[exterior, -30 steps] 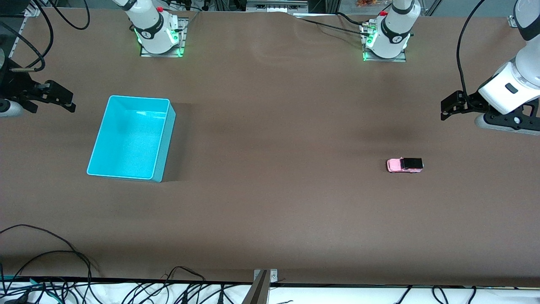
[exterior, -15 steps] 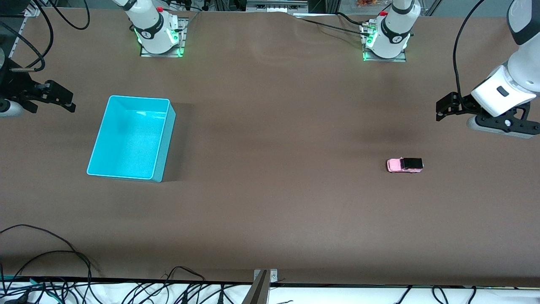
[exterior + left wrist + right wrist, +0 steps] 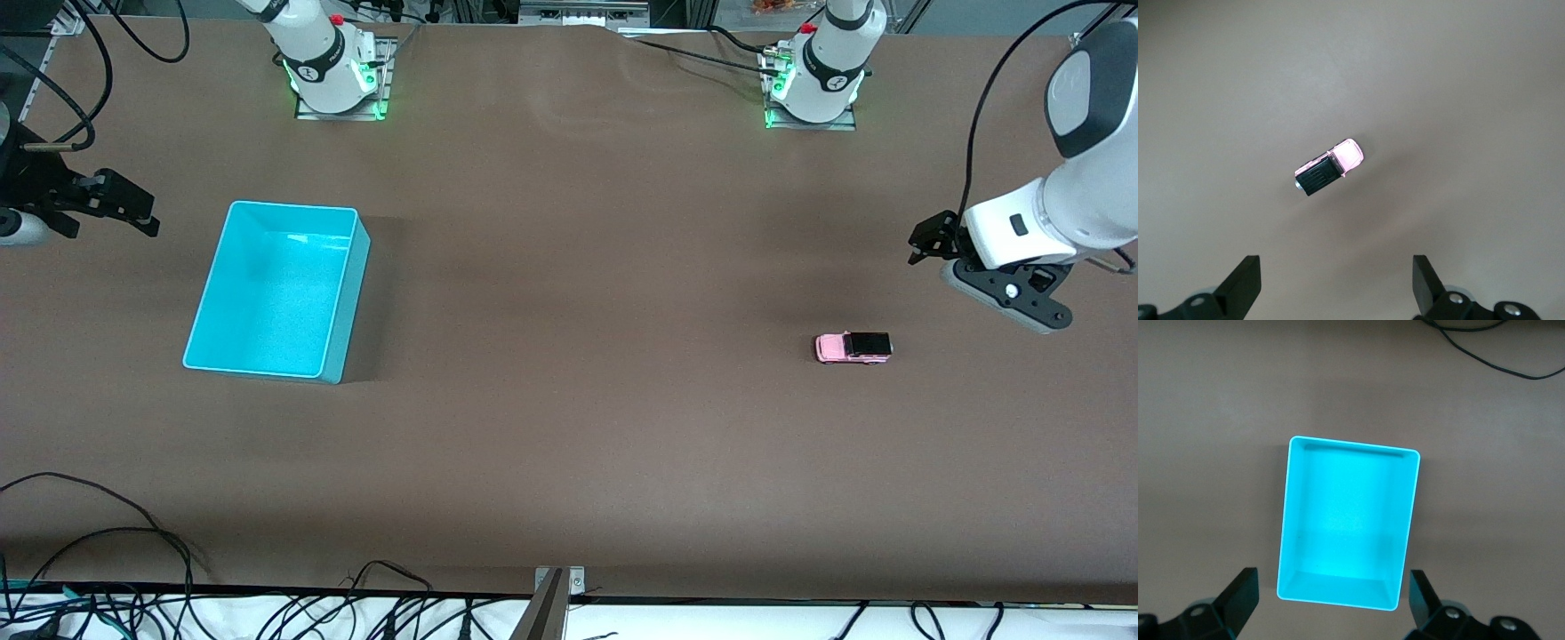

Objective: Wind and store pink jeep toy

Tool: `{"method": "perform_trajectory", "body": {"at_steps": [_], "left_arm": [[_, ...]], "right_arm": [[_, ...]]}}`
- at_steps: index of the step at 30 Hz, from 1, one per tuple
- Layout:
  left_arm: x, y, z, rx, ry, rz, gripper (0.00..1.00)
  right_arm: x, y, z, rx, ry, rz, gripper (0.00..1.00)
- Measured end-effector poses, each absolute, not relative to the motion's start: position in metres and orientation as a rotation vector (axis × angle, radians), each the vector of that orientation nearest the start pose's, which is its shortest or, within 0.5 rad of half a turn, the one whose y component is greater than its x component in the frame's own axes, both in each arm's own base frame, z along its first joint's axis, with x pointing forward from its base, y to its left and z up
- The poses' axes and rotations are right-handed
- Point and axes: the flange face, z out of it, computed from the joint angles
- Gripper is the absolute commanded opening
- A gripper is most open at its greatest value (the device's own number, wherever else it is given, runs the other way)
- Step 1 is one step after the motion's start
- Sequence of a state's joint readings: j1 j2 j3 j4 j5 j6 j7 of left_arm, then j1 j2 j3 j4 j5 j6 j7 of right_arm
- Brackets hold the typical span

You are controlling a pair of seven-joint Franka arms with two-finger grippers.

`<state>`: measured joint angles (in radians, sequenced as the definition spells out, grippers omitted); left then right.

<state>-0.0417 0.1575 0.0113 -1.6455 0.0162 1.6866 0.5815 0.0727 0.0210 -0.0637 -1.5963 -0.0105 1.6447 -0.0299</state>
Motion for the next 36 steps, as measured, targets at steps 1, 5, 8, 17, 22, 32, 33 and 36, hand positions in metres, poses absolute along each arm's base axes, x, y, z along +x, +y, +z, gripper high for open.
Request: {"method": "perform_trajectory", "body": {"at_steps": [1, 5, 8, 17, 22, 32, 33, 36], "left_arm": [[0.600, -0.013, 0.503, -2.990, 1.004, 0.187, 1.00], [0.606, 0.003, 0.482, -2.934, 1.198, 0.211, 1.00], [0.607, 0.009, 0.463, -2.893, 1.321, 0.228, 1.00], [0.599, 0.008, 0.388, -2.760, 1.584, 0.178, 1.00], [0.589, 0.011, 0.343, -2.657, 1.726, 0.117, 1.00], [0.581, 0.039, 0.275, -2.446, 1.983, 0.051, 1.00], [0.582, 0.039, 0.270, -2.428, 1.999, 0.043, 1.00], [0.585, 0.037, 0.256, -2.378, 2.031, 0.010, 1.00]], "right_arm": [[0.567, 0.004, 0.607, -3.153, -0.062, -0.043, 1.00], [0.567, 0.004, 0.607, -3.153, -0.062, -0.043, 1.00], [0.567, 0.004, 0.607, -3.153, -0.062, -0.043, 1.00], [0.567, 0.004, 0.607, -3.153, -0.062, -0.043, 1.00], [0.567, 0.004, 0.607, -3.153, -0.062, -0.043, 1.00], [0.567, 0.004, 0.607, -3.153, -0.062, -0.043, 1.00], [0.567, 0.004, 0.607, -3.153, -0.062, -0.043, 1.00], [0.567, 0.004, 0.607, -3.153, -0.062, -0.043, 1.00]]}}
